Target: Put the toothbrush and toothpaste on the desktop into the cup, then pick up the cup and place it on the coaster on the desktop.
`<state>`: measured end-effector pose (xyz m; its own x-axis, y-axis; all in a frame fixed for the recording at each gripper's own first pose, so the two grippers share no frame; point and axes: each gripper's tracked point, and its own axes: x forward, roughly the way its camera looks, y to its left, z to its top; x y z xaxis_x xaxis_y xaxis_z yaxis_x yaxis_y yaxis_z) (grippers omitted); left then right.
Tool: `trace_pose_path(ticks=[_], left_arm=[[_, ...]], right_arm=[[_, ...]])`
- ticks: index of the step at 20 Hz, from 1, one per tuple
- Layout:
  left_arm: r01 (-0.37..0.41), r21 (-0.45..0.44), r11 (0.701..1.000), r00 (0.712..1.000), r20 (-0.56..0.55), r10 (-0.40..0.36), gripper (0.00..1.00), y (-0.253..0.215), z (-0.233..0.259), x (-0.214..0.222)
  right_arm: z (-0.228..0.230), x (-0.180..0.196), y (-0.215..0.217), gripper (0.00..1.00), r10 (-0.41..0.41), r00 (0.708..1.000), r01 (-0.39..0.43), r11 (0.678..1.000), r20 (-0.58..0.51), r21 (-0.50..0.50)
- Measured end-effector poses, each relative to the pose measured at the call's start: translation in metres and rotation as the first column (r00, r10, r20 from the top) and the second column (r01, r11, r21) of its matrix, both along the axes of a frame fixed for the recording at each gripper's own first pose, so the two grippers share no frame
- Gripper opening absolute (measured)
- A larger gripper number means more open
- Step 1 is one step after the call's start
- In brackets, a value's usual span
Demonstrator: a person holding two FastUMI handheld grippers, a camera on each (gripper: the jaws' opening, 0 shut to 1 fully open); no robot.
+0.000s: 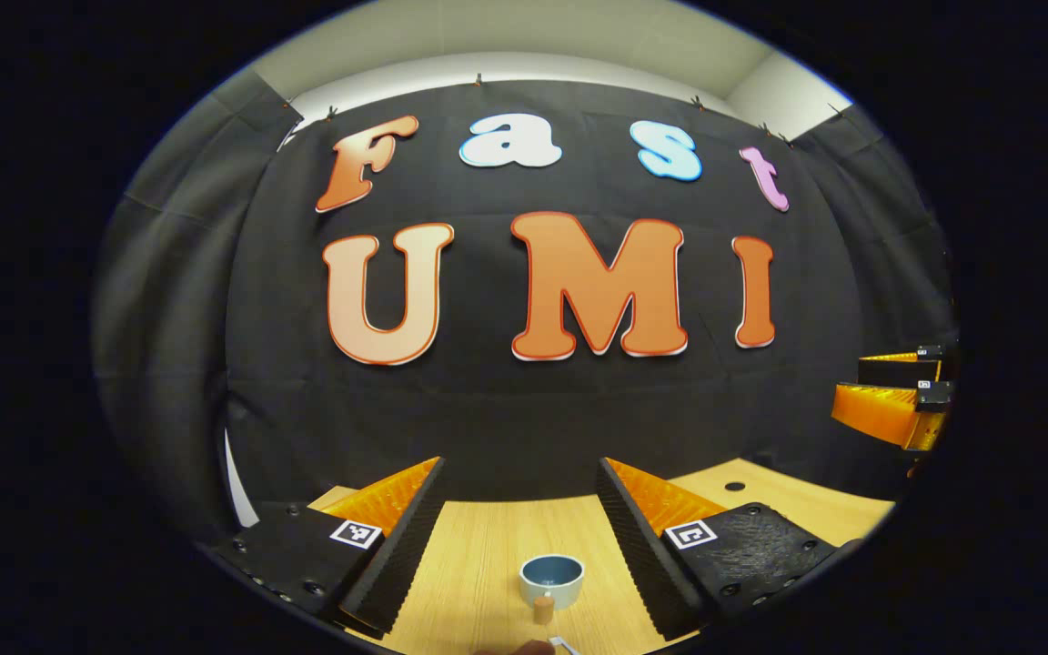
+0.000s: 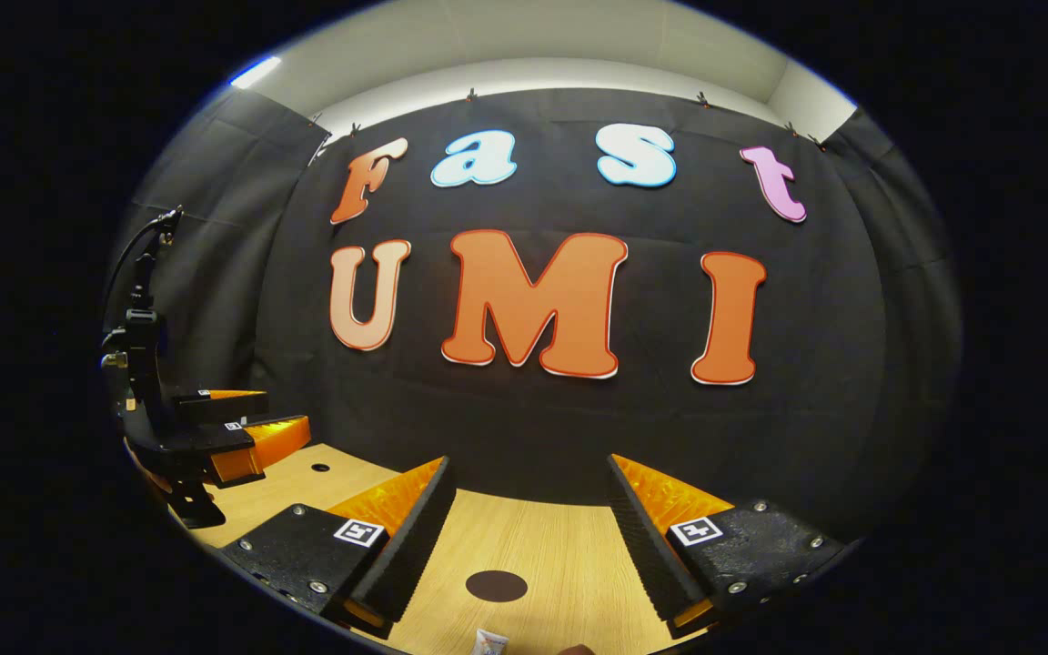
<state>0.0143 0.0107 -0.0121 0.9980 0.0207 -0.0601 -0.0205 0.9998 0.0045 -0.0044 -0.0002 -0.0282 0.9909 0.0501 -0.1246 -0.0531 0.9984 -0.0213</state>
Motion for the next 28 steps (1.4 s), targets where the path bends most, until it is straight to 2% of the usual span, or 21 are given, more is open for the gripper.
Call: trace_pose_path(ticks=[1,4,8,11,12,14,16,18,19,22,28], left_arm=[[0.016,-0.016,1.0,0.999,-0.028,-0.017,0.97,-0.005,-0.01,0.001],[0.045,-0.04,0.998,0.983,-0.177,-0.052,0.97,-0.014,-0.047,0.0],[0.072,-0.096,0.993,0.918,-0.382,-0.103,0.97,-0.029,-0.098,0.002],[0.072,-0.116,0.991,0.877,-0.466,-0.118,0.97,-0.035,-0.128,-0.005],[0.068,-0.097,0.993,0.86,-0.499,-0.108,0.98,-0.035,-0.141,-0.008],[0.076,-0.092,0.993,0.815,-0.568,-0.115,0.98,-0.039,-0.161,-0.016],[0.069,-0.119,0.991,0.76,-0.637,-0.13,0.98,-0.045,-0.183,-0.027],[0.049,-0.112,0.992,0.712,-0.693,-0.113,0.98,-0.043,-0.206,-0.032],[0.042,-0.119,0.992,0.677,-0.727,-0.116,0.98,-0.046,-0.214,-0.037],[0.003,-0.159,0.987,0.579,-0.805,-0.131,0.98,-0.049,-0.215,-0.045],[-0.012,-0.159,0.987,0.444,-0.885,-0.138,0.93,-0.047,-0.212,-0.043]], right_arm=[[-0.004,-0.003,0.0,0.96,0.0,1.0,0.0,1.0,-0.025,0.004],[-0.023,-0.013,0.007,0.99,0.027,0.992,-0.023,0.999,-0.126,0.037],[-0.048,-0.03,0.013,0.98,0.058,0.961,-0.038,0.996,-0.272,0.079],[-0.069,-0.041,0.019,0.96,0.081,0.925,-0.044,0.993,-0.37,0.108],[-0.08,-0.045,0.02,0.96,0.087,0.906,-0.049,0.994,-0.415,0.101],[-0.099,-0.056,0.019,0.95,0.091,0.863,-0.054,0.995,-0.497,0.089],[-0.108,-0.068,0.024,0.9,0.124,0.821,-0.065,0.99,-0.558,0.125],[-0.119,-0.077,0.027,0.9,0.131,0.794,-0.065,0.989,-0.594,0.13],[-0.127,-0.08,0.024,0.9,0.124,0.781,-0.068,0.991,-0.612,0.113],[-0.128,-0.081,0.024,0.87,0.115,0.741,-0.082,0.993,-0.662,0.081],[-0.129,-0.09,0.022,0.86,0.118,0.624,-0.098,0.993,-0.773,0.073]])
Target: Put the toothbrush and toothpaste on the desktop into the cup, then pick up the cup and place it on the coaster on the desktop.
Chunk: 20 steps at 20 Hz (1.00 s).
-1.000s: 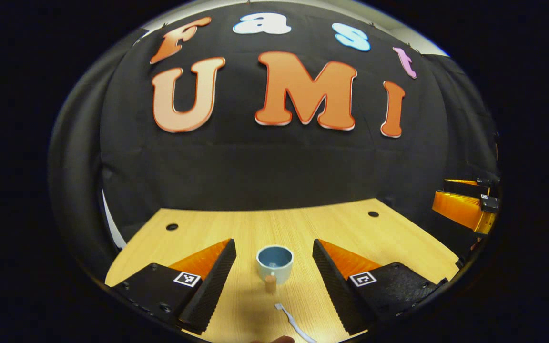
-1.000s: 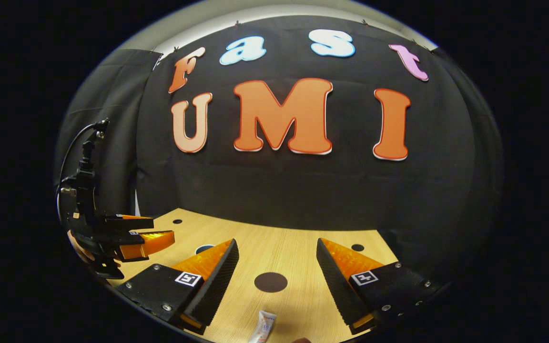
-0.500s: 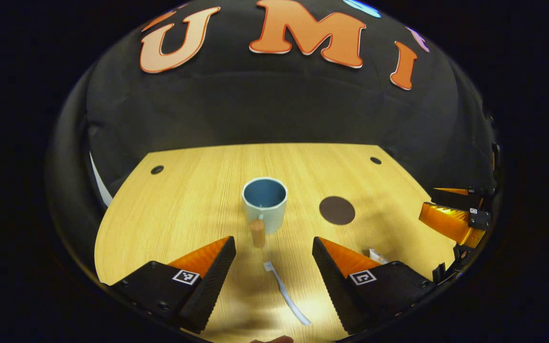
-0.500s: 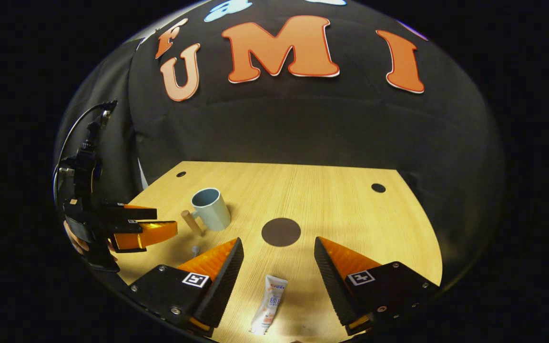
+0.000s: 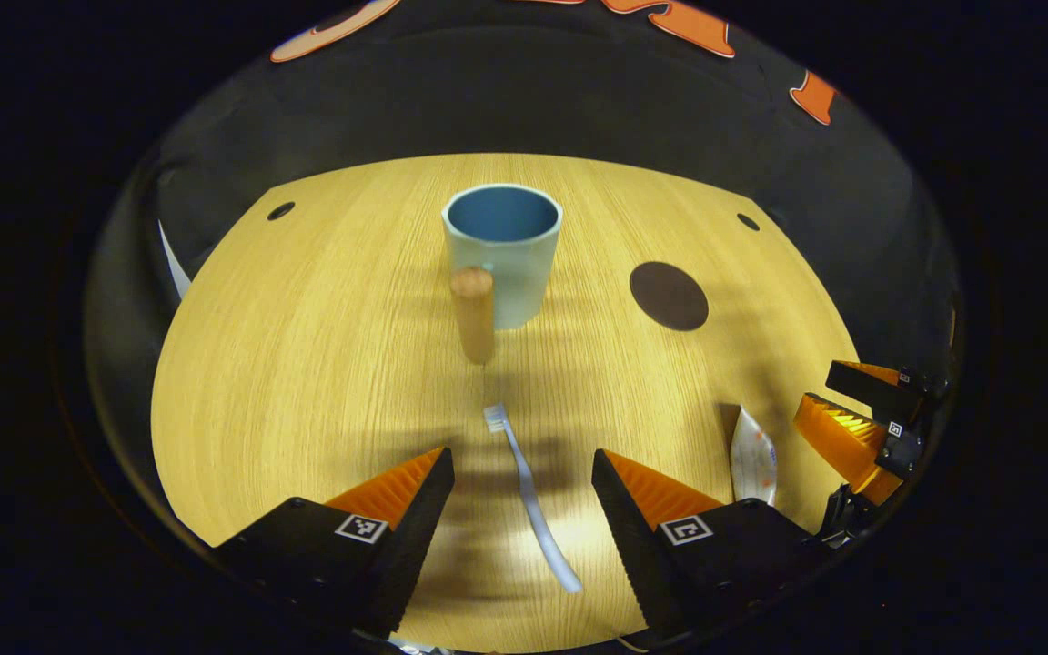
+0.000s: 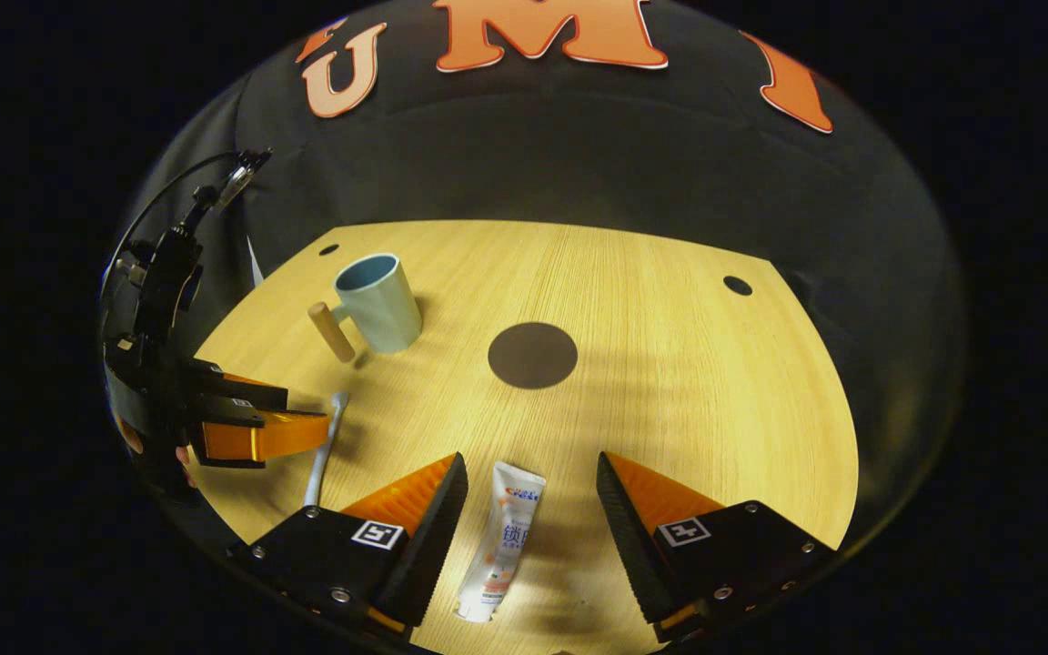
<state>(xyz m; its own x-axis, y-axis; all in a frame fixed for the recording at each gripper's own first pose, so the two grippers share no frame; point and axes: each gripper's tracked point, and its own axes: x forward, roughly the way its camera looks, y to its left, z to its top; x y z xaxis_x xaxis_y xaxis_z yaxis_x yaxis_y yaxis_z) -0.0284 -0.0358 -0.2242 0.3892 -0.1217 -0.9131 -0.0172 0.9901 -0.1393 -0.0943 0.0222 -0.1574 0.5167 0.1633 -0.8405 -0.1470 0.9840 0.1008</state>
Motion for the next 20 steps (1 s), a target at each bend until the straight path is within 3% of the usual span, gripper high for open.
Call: trace_pose_path(ticks=[4,10,13,14,16,17,18,20], left_arm=[[-0.009,0.056,0.998,0.997,-0.079,0.013,0.93,0.007,0.006,0.0],[-0.047,0.086,0.995,0.993,-0.103,0.056,0.92,0.02,0.025,0.011],[-0.052,0.105,0.993,0.995,-0.077,0.06,0.82,0.021,0.039,0.023],[-0.046,0.097,0.994,0.996,-0.068,0.053,0.81,0.02,0.048,0.026],[-0.049,0.088,0.995,0.996,-0.064,0.055,0.67,0.021,0.058,0.039],[-0.06,0.089,0.994,0.996,-0.062,0.065,0.52,0.024,0.065,0.045],[-0.067,0.09,0.994,0.996,-0.057,0.073,0.48,0.028,0.072,0.053],[-0.083,0.079,0.993,0.994,-0.058,0.088,0.33,0.033,0.085,0.07]], right_arm=[[-0.009,-0.002,0.001,0.86,0.017,0.998,-0.018,1.0,-0.063,-0.02],[-0.044,-0.024,0.003,0.79,-0.013,0.985,0.01,1.0,-0.171,-0.018],[-0.053,-0.03,0.009,0.73,-0.014,0.978,0.014,1.0,-0.207,-0.001],[-0.055,-0.029,0.011,0.63,-0.018,0.978,0.019,1.0,-0.206,0.004],[-0.054,-0.029,0.019,0.43,-0.031,0.976,0.041,0.998,-0.217,0.041],[-0.053,-0.028,0.016,0.39,-0.046,0.975,0.058,0.997,-0.219,0.049],[-0.054,-0.026,0.015,0.26,-0.057,0.974,0.071,0.996,-0.22,0.057],[-0.053,-0.027,0.018,0.19,-0.059,0.973,0.076,0.995,-0.224,0.067]])
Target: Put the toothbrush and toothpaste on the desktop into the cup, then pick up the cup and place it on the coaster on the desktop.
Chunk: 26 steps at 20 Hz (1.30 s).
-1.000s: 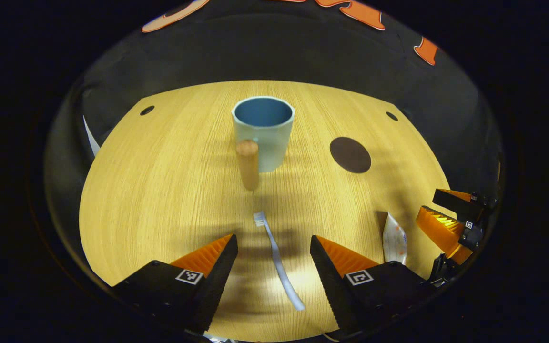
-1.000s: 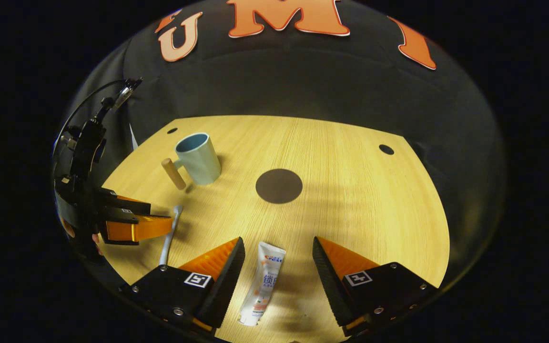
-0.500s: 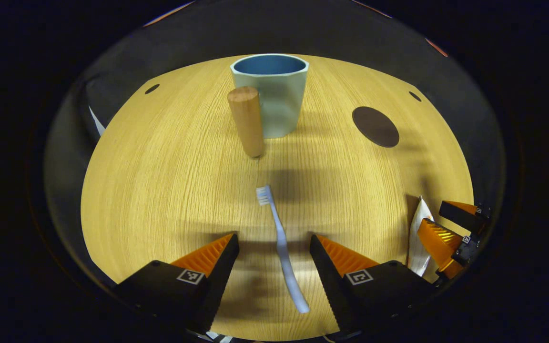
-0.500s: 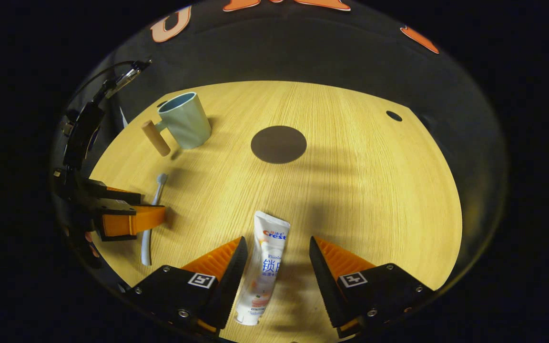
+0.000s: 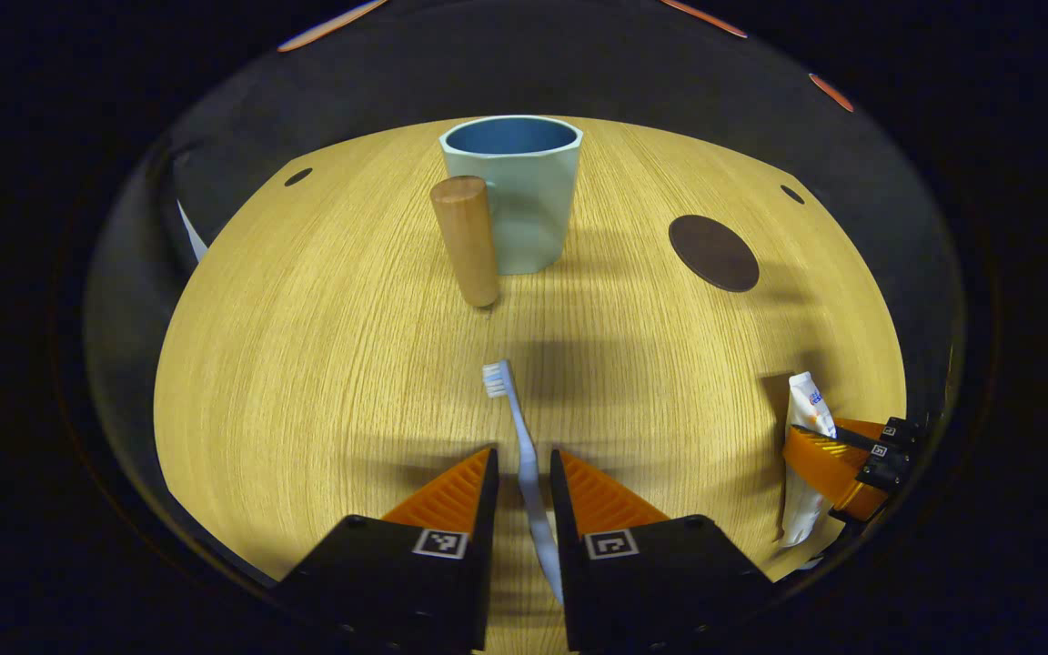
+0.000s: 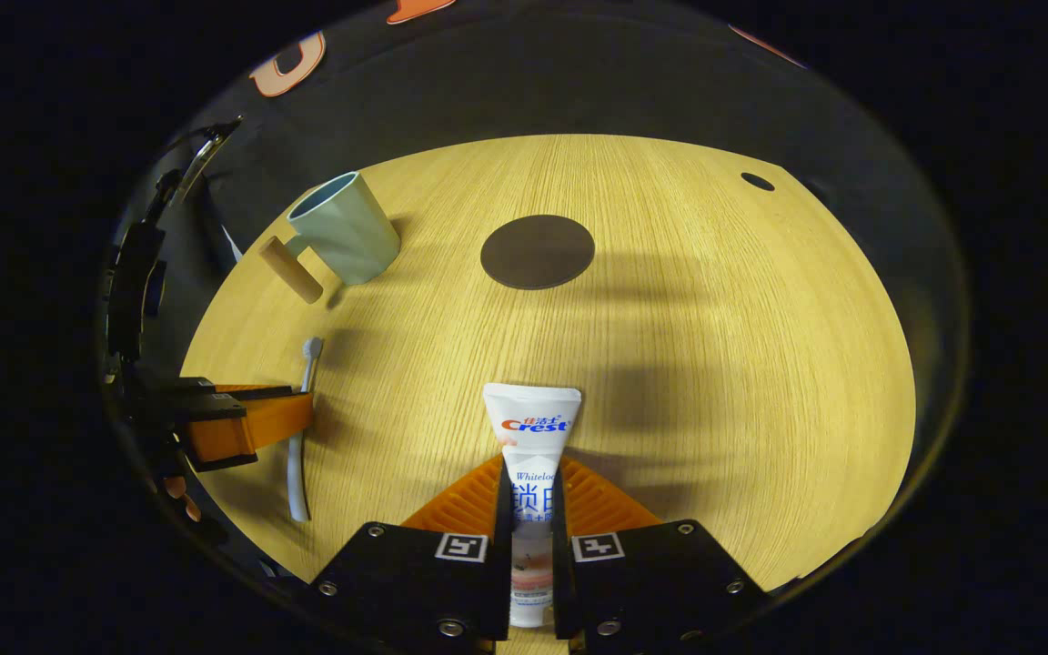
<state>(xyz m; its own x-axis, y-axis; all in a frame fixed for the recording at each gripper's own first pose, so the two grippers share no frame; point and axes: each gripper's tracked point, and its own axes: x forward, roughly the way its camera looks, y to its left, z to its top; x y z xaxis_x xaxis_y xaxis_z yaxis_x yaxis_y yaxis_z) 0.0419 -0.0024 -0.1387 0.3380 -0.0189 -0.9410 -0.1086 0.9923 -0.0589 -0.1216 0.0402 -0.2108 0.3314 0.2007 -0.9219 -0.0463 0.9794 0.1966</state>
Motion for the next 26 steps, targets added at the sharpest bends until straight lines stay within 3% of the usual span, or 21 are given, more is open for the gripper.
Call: trace_pose_path(ticks=[1,3,4,6,9,17,26], left_arm=[[-0.011,0.003,1.0,1.0,0.001,0.011,0.23,-0.005,-0.02,-0.02],[-0.017,-0.002,1.0,1.0,0.0,0.017,0.18,0.002,-0.005,-0.01],[-0.02,-0.009,1.0,1.0,-0.003,0.02,0.1,0.0,-0.003,-0.01],[-0.022,-0.015,1.0,1.0,0.003,0.022,0.11,-0.005,-0.001,-0.009],[0.006,-0.054,0.999,1.0,0.029,-0.004,0.04,-0.014,0.001,0.0],[0.074,-0.104,0.992,0.988,0.144,-0.059,0.04,-0.02,-0.007,0.004],[0.104,-0.128,0.986,0.938,0.343,-0.054,0.04,0.016,-0.013,0.012]], right_arm=[[0.001,0.001,0.0,0.19,-0.005,1.0,0.005,1.0,0.001,0.004],[0.001,0.0,0.002,0.17,-0.001,1.0,0.001,1.0,0.001,0.014],[0.001,0.0,0.001,0.16,0.002,1.0,-0.002,1.0,0.002,0.012],[0.001,0.0,0.003,0.16,0.015,1.0,-0.015,1.0,0.011,0.016],[0.008,0.003,0.004,0.14,0.033,0.999,-0.035,0.997,0.026,0.073],[0.018,0.011,-0.002,0.07,0.029,0.994,-0.04,0.994,0.101,0.102],[0.072,0.047,-0.018,0.07,0.003,0.96,-0.027,0.996,0.279,0.082]])
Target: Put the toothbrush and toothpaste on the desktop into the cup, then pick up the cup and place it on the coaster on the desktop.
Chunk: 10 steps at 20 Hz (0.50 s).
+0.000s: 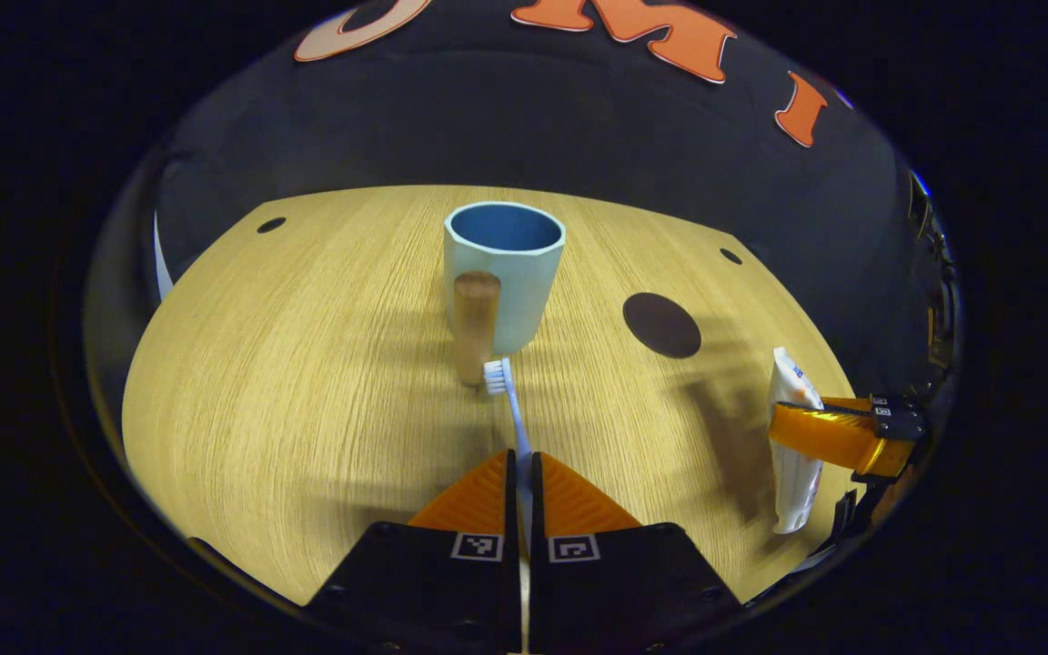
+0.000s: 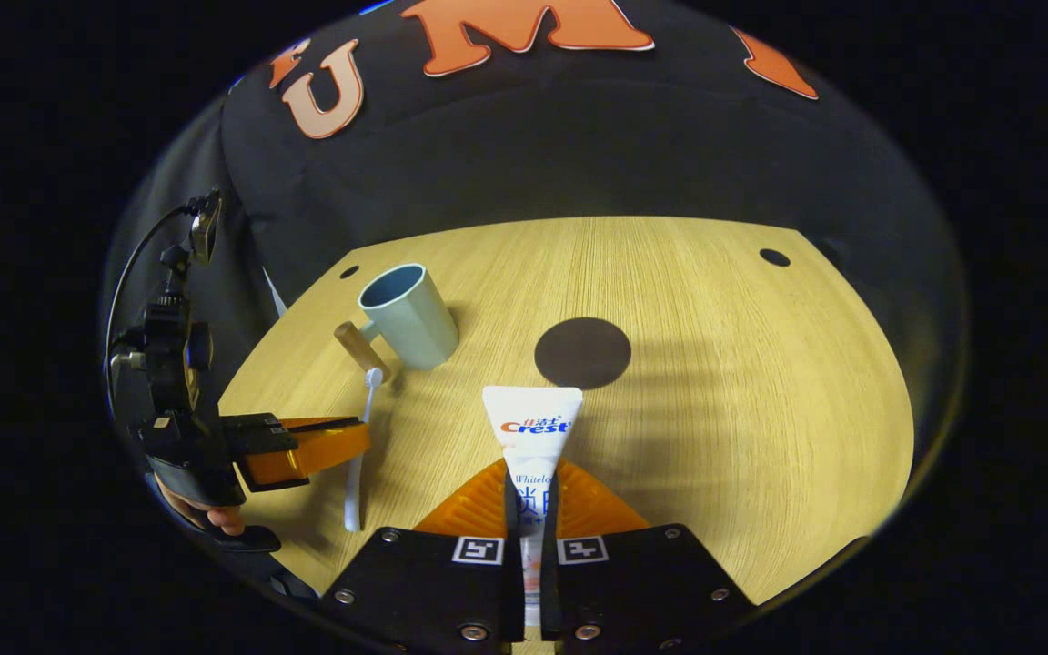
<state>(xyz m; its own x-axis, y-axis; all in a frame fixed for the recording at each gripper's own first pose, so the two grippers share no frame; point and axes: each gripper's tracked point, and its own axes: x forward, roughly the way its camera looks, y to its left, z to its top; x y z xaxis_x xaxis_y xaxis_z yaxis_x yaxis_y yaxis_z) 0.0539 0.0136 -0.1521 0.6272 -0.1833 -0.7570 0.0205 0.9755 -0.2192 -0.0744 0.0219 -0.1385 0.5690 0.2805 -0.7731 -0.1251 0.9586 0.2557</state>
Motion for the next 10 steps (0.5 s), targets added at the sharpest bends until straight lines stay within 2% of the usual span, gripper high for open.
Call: trace_pose_path(ticks=[6,8,10], left_arm=[[0.003,0.019,1.0,0.979,0.203,-0.007,0.04,0.014,0.004,0.004],[-0.016,0.05,0.999,0.97,0.243,0.003,0.04,0.025,0.007,0.004],[-0.031,0.087,0.996,0.949,0.315,0.002,0.04,0.038,0.016,0.006]], right_arm=[[0.03,0.019,0.001,0.07,0.033,0.989,-0.03,0.999,0.141,-0.026],[0.043,0.028,-0.001,0.07,0.03,0.983,-0.027,0.999,0.18,-0.017],[0.059,0.037,-0.008,0.07,0.021,0.975,-0.018,1.0,0.221,-0.015]])
